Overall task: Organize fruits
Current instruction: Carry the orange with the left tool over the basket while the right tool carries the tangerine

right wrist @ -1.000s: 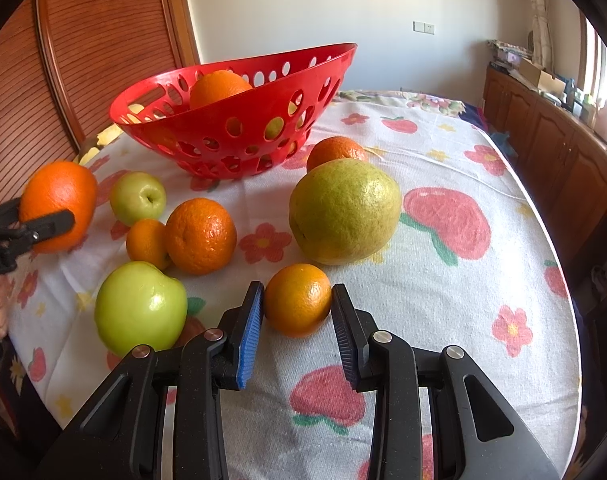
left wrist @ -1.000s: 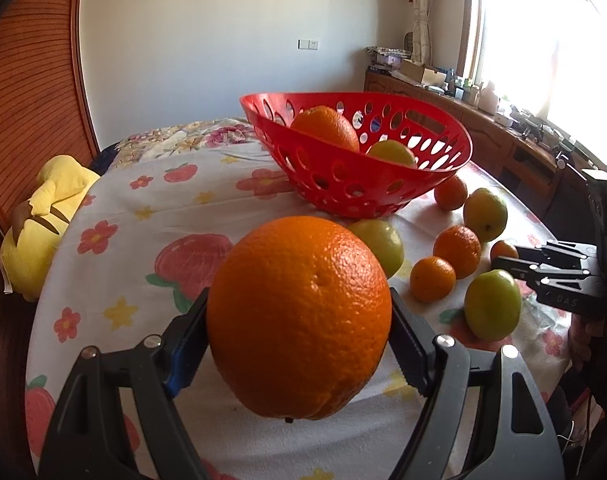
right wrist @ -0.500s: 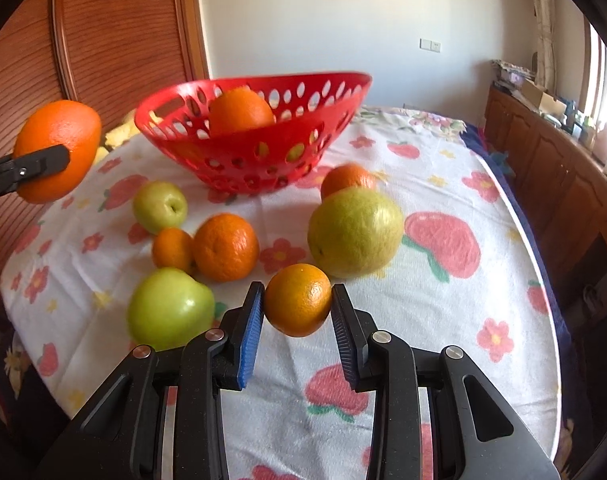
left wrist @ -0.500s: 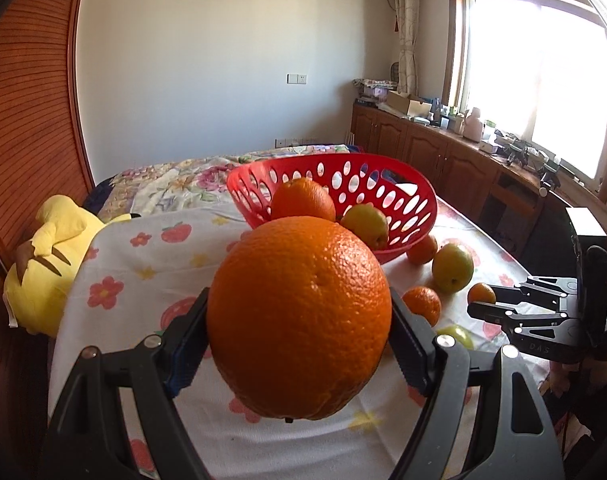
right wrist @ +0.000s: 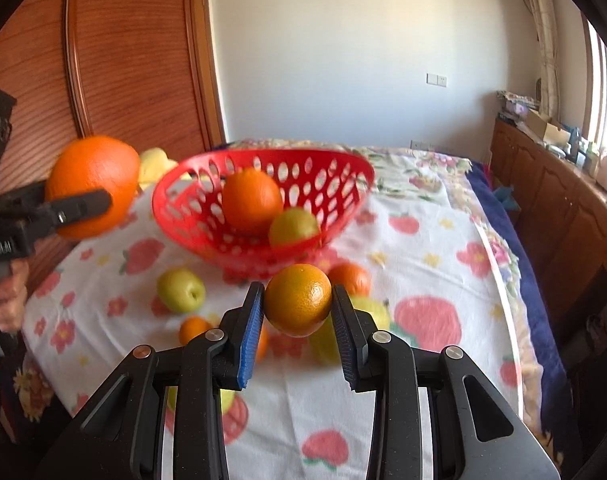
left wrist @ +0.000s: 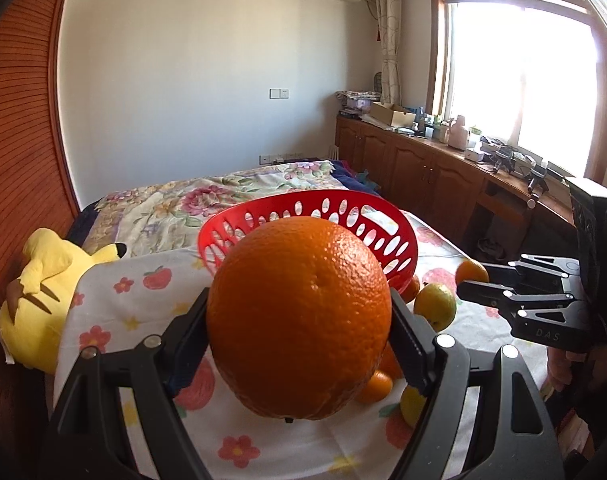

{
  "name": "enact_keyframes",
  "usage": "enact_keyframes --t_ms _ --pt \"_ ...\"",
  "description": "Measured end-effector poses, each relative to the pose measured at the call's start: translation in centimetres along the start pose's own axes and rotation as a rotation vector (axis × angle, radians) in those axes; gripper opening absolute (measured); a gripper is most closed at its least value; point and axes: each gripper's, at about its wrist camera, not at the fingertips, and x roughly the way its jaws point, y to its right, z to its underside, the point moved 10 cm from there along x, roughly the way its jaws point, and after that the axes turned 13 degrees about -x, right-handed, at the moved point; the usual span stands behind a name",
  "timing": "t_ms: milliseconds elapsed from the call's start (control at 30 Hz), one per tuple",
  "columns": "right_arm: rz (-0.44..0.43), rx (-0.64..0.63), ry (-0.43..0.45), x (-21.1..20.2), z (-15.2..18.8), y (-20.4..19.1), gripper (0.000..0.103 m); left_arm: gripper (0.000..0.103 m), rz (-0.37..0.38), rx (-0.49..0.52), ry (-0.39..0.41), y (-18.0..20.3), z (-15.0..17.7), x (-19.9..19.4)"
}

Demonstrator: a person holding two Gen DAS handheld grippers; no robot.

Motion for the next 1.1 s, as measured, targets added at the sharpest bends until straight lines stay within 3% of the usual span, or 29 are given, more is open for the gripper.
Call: enact_keyframes --t_ms 533,1100 --pt "-0.016 -0.09 0.04 3.5 -6.5 1.9 0.033 0.079 0.005 0.068 -0.077 2.6 -1.3 6.4" --pt "-0.09 -0.118 -0.021 9.5 -6.7 3.0 0.033 0.08 -0.013 0.101 -0.213 2.8 0.2 12.0"
